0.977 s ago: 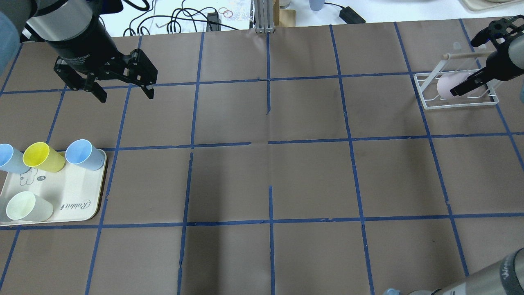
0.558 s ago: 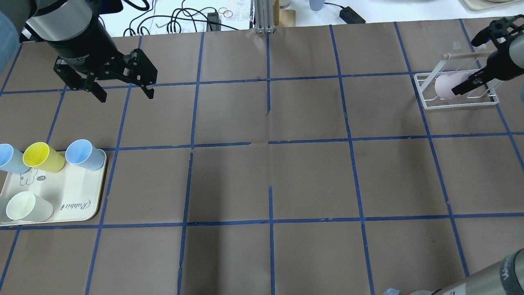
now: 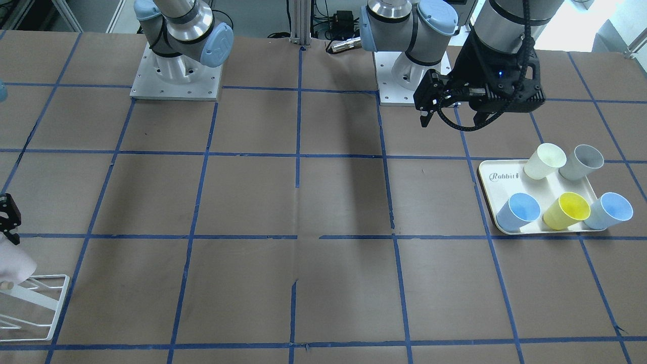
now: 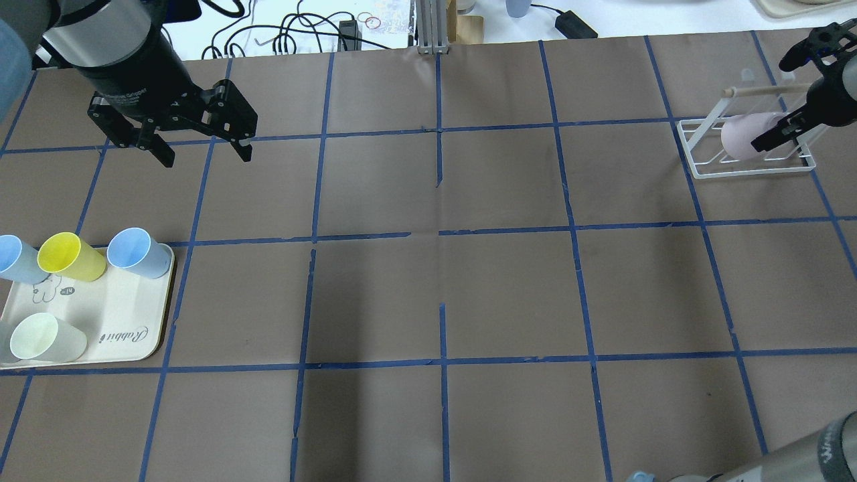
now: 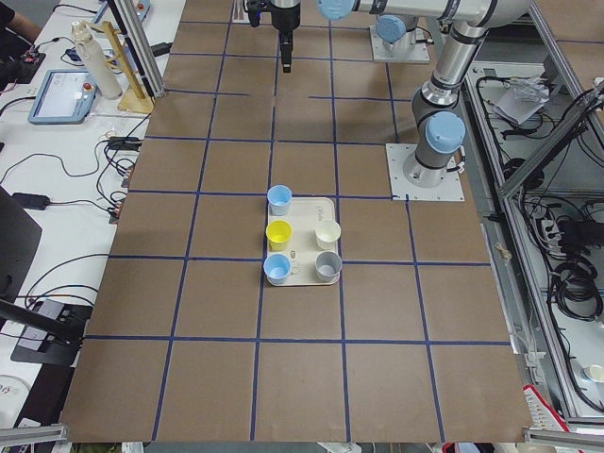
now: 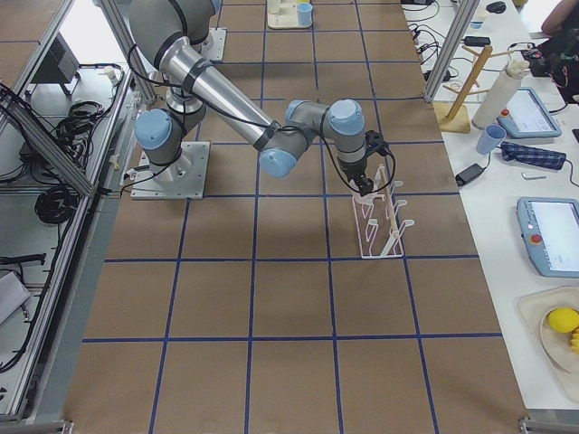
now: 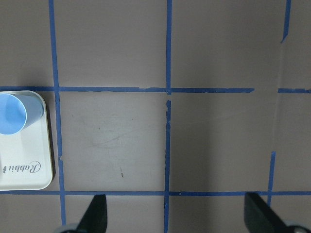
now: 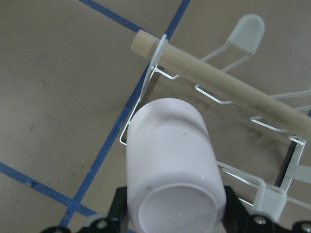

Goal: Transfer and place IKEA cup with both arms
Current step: 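Lift the pink cup off the rack peg with the right gripper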

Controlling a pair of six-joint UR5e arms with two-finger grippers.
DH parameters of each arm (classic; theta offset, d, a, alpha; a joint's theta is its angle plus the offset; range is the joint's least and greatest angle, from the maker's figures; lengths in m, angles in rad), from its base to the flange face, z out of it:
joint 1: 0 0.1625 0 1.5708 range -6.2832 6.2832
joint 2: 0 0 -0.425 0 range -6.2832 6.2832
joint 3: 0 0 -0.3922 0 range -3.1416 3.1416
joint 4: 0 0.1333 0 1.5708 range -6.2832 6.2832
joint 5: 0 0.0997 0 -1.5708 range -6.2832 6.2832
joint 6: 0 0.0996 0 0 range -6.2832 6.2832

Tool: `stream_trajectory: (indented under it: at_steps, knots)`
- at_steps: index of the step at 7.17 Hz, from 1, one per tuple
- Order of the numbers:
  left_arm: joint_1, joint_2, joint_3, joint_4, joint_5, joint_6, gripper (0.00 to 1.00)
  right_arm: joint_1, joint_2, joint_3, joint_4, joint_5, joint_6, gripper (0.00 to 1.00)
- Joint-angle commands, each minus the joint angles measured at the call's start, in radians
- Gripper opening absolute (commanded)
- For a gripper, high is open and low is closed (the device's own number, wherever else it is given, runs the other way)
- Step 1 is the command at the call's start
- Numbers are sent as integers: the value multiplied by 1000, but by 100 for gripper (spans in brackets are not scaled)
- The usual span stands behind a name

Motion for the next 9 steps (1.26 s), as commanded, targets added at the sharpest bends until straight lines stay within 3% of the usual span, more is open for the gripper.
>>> stream_trajectory:
  at_steps: [1,3,6,7,9]
  knots:
    - [0,0,0,0,0,1,100,0,-59,-16,84,-5,1,0]
    - [0,2,2,0,-2,-1,100,-2,-137,-16,123,-69,-6,0]
    - [5,6,2,8,-49,2,100,21,-272,-13,241,-55,-5,0]
    - [6,12,2,8,-52,5,100,84,-312,-13,332,-28,21,0]
    - [12,23,-2,-3,-54,33,100,207,-335,-14,406,87,147,0]
